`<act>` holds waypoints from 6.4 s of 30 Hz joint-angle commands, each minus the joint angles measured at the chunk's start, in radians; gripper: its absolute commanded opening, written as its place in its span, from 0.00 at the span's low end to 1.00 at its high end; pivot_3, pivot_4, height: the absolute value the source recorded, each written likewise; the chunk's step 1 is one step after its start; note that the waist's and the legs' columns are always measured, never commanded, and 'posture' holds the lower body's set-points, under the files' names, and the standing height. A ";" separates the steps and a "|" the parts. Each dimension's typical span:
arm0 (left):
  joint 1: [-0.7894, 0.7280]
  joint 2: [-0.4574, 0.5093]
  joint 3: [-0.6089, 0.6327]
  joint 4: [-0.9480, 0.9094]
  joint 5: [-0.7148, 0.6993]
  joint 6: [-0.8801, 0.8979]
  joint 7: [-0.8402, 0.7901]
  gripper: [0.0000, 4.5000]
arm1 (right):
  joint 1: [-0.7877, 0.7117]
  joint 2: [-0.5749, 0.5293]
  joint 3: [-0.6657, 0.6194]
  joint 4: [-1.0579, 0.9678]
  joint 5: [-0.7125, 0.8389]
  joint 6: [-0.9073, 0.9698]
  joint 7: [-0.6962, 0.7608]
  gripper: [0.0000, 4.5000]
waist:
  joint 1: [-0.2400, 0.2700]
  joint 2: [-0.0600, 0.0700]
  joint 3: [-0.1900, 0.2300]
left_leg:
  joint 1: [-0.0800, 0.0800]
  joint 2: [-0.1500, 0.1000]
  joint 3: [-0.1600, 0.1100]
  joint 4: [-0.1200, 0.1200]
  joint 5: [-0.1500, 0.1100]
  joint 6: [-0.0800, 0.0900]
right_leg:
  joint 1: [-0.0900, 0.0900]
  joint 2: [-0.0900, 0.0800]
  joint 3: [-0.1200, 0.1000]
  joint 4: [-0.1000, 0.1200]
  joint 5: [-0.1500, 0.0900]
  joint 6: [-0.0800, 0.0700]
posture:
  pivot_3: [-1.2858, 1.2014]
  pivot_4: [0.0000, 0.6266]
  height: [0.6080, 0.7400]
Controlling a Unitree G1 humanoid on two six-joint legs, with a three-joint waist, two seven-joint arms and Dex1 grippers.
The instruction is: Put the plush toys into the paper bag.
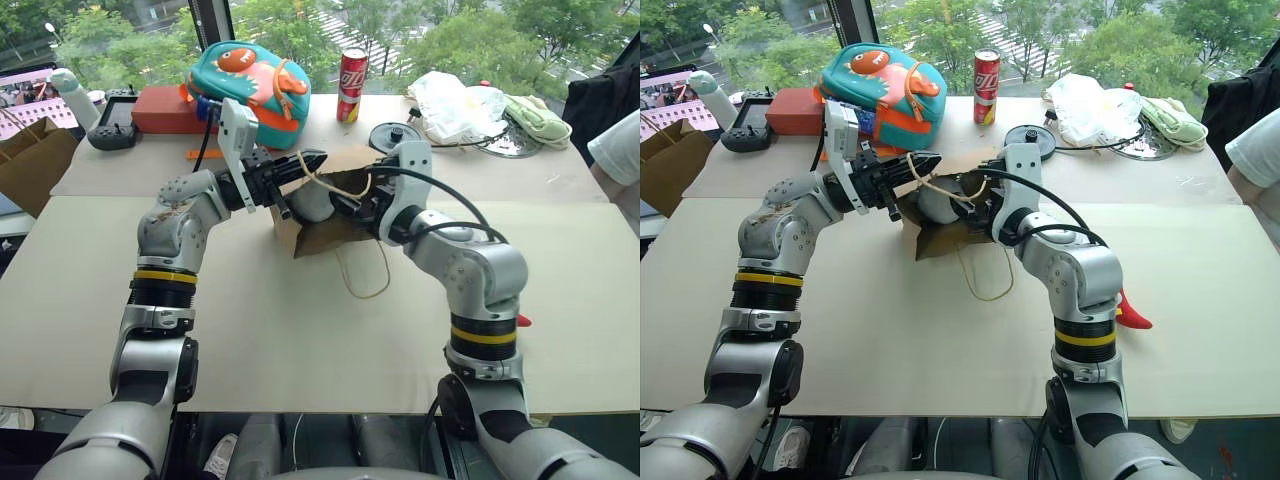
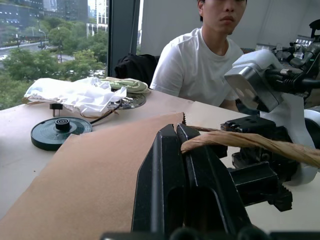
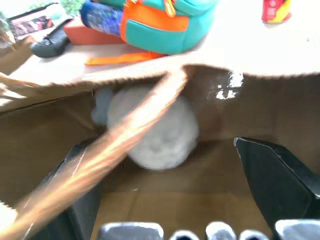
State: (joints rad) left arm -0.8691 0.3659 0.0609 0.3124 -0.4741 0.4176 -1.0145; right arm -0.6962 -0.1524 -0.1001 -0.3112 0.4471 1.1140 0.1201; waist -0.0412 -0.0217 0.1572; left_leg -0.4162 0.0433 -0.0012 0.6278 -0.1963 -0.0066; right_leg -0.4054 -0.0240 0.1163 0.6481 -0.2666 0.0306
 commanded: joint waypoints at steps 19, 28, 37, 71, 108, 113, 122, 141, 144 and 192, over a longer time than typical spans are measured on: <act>-0.012 0.012 0.006 -0.030 -0.013 0.001 -0.009 0.00 | 0.464 -0.535 -0.096 -0.230 -0.070 0.200 0.070 0.99 | -0.004 0.000 0.000 | 0.002 -0.002 0.000 0.001 0.001 0.001 | 0.001 0.000 0.003 -0.002 -0.001 0.002 | 0.52 0.24 0.95; -0.013 0.016 0.008 -0.026 -0.012 -0.001 -0.011 0.00 | 0.505 -0.523 -0.102 -0.221 -0.107 0.160 0.077 0.75 | -0.002 0.000 0.000 | 0.001 -0.003 -0.001 0.001 0.001 0.001 | 0.001 0.000 0.003 -0.003 -0.001 0.002 | 0.52 0.24 0.95; -0.022 0.015 0.007 -0.017 -0.009 -0.006 -0.013 0.00 | 0.485 -0.548 -0.104 -0.274 -0.085 0.152 0.127 0.29 | -0.002 0.000 0.000 | 0.001 -0.003 -0.001 0.001 0.001 0.001 | 0.001 0.000 0.003 -0.003 -0.001 0.002 | 0.52 0.24 0.95; -0.026 -0.005 -0.009 -0.019 -0.010 -0.003 -0.019 0.00 | -0.139 -0.186 0.414 0.158 -0.275 -0.201 0.158 0.60 | -0.002 0.000 0.000 | 0.000 -0.003 -0.002 0.001 0.001 0.001 | 0.000 -0.001 0.002 0.000 -0.001 0.001 | 0.52 0.24 0.95; -0.034 -0.003 -0.008 0.002 -0.007 -0.007 -0.024 0.00 | 0.163 -0.179 0.072 -0.458 -0.090 0.321 0.218 0.97 | -0.003 0.000 0.000 | 0.000 -0.003 -0.003 0.002 0.001 0.001 | 0.000 -0.001 0.002 -0.001 -0.001 0.001 | 0.52 0.24 0.95; -0.035 -0.003 -0.008 0.002 -0.006 -0.007 -0.024 0.00 | 0.230 -0.087 0.138 -0.471 -0.087 0.358 0.164 0.97 | -0.003 0.000 0.000 | 0.000 -0.003 -0.003 0.002 0.001 0.001 | 0.000 -0.001 0.001 -0.001 -0.001 0.001 | 0.52 0.24 0.95; -0.037 -0.002 -0.009 0.002 -0.005 -0.009 -0.024 0.00 | 0.269 -0.084 0.256 -0.318 -0.161 0.253 0.073 0.97 | -0.004 0.000 0.000 | 0.001 -0.003 -0.003 0.002 0.001 0.001 | 0.000 -0.001 0.002 -0.001 -0.001 0.001 | 0.52 0.24 0.95; -0.036 0.000 -0.007 0.001 -0.006 -0.011 -0.024 0.00 | 0.271 -0.046 0.306 -0.241 -0.185 0.139 0.066 0.03 | -0.004 0.000 0.000 | 0.001 -0.003 -0.003 0.002 0.001 0.001 | 0.000 -0.001 0.002 -0.001 -0.001 0.001 | 0.52 0.24 0.95; -0.036 -0.001 -0.008 0.001 -0.006 -0.010 -0.023 0.00 | 0.275 -0.046 0.295 -0.247 -0.181 0.136 0.070 0.03 | -0.004 0.000 0.000 | 0.001 -0.003 -0.003 0.002 0.001 0.001 | 0.000 -0.001 0.002 -0.001 -0.001 0.001 | 0.52 0.24 0.95; -0.048 -0.006 -0.046 0.015 -0.054 0.198 -0.057 0.13 | 0.133 -0.197 0.028 -0.470 0.046 0.276 0.130 0.14 | -0.004 0.001 0.000 | 0.000 -0.003 -0.003 0.001 0.001 0.001 | 0.000 0.000 0.001 -0.002 -0.001 0.002 | 0.52 0.24 0.95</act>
State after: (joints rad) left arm -0.8913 0.3564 0.0083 0.3383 -0.5290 0.6294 -1.0633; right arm -0.5528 -0.3388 -0.0440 -0.7636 0.4931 1.3966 0.2522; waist -0.0447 -0.0212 0.1569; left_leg -0.4158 0.0402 -0.0046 0.6289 -0.1949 -0.0055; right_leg -0.4050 -0.0244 0.1176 0.6462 -0.2677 0.0323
